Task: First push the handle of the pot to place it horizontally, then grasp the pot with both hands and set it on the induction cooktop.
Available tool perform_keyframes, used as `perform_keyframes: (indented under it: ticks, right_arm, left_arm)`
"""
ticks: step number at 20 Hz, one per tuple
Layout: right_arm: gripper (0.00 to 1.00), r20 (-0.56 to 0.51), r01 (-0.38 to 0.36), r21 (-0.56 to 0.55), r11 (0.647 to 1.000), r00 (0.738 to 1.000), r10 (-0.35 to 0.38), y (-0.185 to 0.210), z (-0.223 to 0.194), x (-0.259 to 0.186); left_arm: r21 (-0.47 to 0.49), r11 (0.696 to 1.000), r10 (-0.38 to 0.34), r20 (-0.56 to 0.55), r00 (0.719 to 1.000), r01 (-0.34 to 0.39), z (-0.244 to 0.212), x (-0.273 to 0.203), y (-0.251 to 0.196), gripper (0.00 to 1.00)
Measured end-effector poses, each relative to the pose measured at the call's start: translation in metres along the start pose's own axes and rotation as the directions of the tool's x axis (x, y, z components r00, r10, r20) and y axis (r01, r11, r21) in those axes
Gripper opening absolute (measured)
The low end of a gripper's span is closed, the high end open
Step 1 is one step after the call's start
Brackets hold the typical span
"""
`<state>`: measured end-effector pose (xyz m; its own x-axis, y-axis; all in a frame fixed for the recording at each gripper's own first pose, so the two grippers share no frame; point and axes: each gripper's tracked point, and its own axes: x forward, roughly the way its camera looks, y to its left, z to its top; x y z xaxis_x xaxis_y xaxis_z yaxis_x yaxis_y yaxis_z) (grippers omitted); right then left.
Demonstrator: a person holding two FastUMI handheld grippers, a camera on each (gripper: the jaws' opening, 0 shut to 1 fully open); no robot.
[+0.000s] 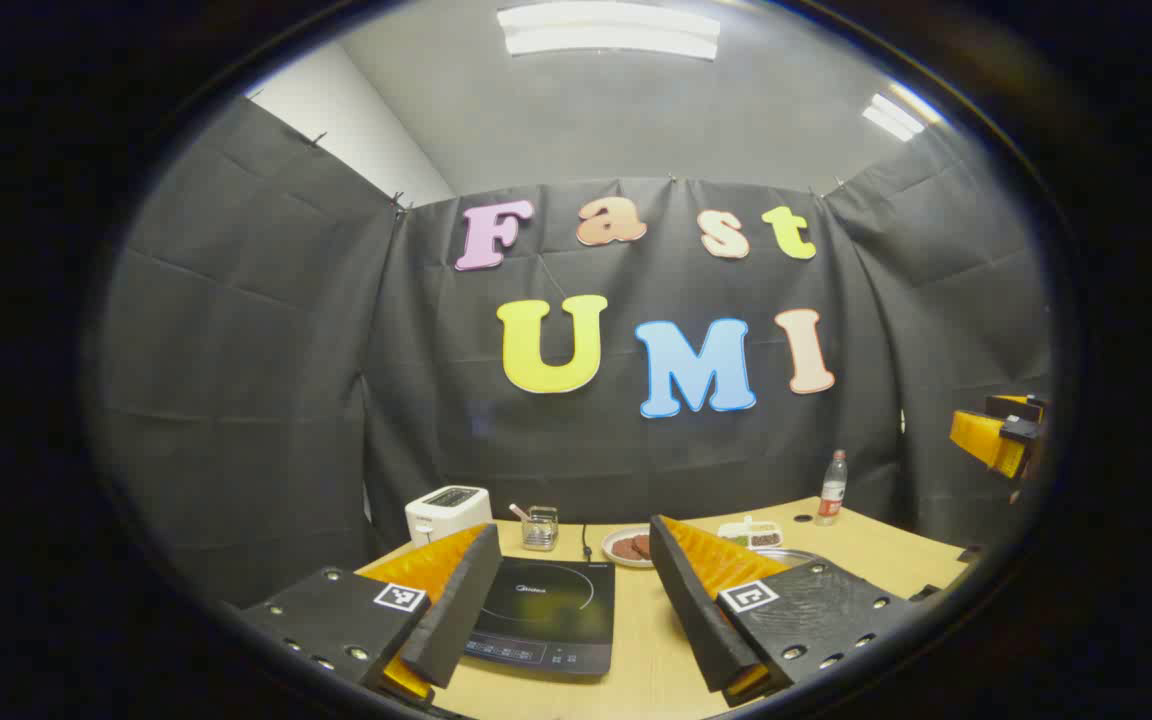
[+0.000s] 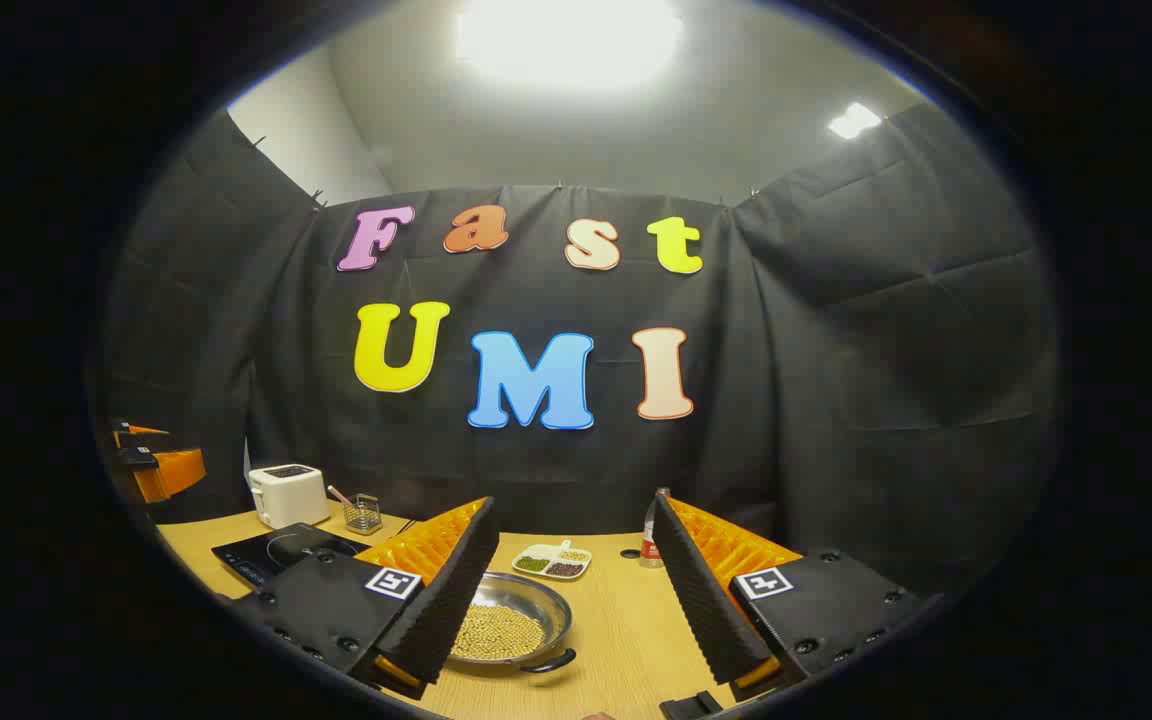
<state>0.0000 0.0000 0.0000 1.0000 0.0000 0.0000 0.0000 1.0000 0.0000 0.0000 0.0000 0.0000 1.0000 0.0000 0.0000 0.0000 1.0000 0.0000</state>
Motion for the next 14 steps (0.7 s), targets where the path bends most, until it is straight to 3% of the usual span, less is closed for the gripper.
perform_keyframes:
  ticks: [14]
  right_arm:
    - [0.98, -0.028, 0.006, 0.006, 1.0, 1.0, -0.005, 0.0021, -0.006, -0.0023]
  left_arm:
    - [0.008, 1.0, -0.001, 0.025, 1.0, 0.001, 0.0104, -0.008, 0.0017, 0.88]
